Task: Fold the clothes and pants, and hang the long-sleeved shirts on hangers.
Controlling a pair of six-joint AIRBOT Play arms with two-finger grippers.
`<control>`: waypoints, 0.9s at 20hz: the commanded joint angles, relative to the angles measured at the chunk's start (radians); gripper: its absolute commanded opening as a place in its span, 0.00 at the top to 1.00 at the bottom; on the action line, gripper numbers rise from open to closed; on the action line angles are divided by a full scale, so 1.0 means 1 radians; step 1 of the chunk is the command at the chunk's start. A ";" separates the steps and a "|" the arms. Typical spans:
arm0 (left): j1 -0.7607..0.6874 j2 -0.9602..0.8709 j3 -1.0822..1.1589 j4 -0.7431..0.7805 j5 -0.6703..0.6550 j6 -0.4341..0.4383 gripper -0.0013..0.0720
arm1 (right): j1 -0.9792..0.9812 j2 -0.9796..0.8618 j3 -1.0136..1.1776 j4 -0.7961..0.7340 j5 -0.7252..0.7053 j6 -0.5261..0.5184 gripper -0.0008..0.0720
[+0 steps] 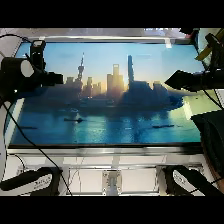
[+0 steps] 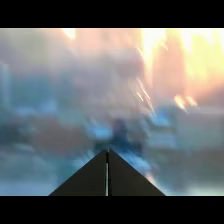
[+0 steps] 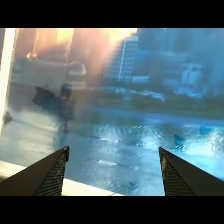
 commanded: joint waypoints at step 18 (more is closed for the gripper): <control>0.761 -0.403 0.000 -0.986 0.510 -0.148 0.14 | 0.001 -0.066 0.000 -0.038 -0.154 0.012 0.14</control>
